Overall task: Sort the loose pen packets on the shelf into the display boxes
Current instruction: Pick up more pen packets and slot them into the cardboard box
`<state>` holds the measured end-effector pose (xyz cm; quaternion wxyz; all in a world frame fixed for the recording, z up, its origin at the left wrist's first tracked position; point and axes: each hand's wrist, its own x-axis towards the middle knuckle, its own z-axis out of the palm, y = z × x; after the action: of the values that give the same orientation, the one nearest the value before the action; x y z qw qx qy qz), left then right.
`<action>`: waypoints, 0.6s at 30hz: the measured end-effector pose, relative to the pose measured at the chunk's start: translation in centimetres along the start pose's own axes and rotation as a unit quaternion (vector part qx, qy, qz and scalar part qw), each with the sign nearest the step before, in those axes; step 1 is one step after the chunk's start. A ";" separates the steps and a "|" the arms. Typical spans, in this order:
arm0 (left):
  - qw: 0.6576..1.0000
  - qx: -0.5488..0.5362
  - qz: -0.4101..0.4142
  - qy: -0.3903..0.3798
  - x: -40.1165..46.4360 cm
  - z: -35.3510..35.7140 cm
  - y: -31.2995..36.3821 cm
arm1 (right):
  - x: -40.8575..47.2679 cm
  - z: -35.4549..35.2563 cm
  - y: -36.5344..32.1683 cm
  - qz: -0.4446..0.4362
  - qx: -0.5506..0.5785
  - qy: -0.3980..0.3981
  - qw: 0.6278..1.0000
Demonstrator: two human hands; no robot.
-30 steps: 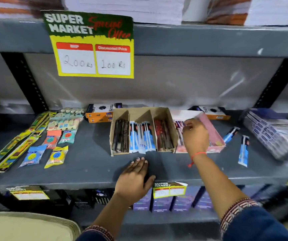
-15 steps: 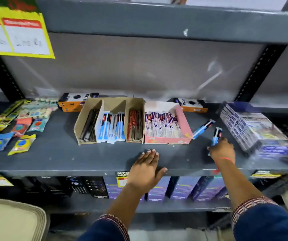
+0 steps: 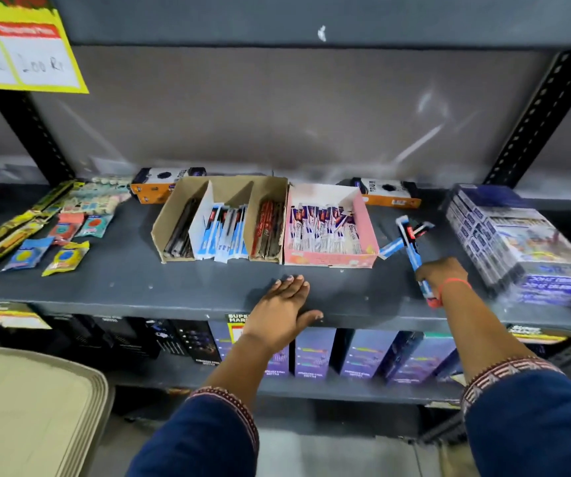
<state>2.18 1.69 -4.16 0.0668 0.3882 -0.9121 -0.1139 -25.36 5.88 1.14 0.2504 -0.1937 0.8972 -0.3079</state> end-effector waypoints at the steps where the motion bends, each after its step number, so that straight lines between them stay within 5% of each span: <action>1: 1.000 0.005 -0.002 0.001 0.0 -0.1 0.1 | -0.2 -0.1 0.1 -0.003 0.021 0.000 1.000; 5: 1.000 0.024 -0.001 0.010 0.0 -0.1 0.3 | -1.3 -0.6 0.1 -0.033 0.229 -0.029 0.973; 10: 1.000 0.006 0.007 -0.002 0.1 -0.6 -0.1 | -7.3 0.3 -1.5 -0.077 0.450 -0.149 0.877; 13: 1.000 0.016 0.013 -0.016 -0.3 -1.1 -0.7 | -10.7 2.0 -1.4 -0.081 0.482 -0.241 0.839; 18: 0.999 0.029 -0.009 -0.013 -1.2 -1.8 -2.2 | -14.0 4.3 -1.2 -0.126 0.421 -0.303 0.846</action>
<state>4.91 0.74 -3.00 0.0429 0.3966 -0.9122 -0.0932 -11.50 10.04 3.63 0.5262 -0.2650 0.5287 -0.6110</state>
